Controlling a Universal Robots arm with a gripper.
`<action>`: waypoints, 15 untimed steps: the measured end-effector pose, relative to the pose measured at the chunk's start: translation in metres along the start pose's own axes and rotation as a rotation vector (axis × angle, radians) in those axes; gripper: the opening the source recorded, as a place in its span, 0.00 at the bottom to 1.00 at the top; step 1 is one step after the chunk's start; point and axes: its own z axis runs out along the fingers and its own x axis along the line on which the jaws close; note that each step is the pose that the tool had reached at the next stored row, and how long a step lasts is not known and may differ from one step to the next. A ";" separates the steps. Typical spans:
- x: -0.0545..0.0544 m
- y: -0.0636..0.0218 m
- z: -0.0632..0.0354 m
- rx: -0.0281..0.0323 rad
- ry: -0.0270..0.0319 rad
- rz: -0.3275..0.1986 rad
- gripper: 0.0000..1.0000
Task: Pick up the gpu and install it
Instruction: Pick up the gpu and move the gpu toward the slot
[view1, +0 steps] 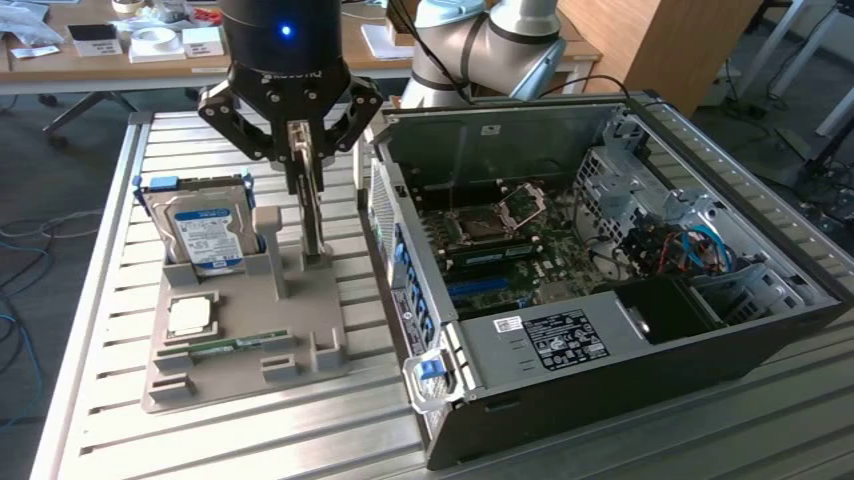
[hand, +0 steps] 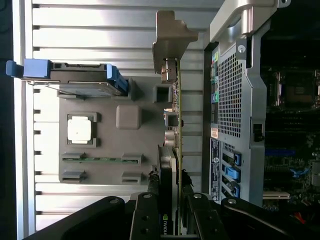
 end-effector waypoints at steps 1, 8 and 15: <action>0.000 0.0000 -0.0001 0.0001 0.0001 0.000 0.27; 0.000 0.0000 -0.0002 0.0004 0.0002 0.000 0.27; 0.000 0.0001 -0.0027 0.0006 0.0004 0.000 0.27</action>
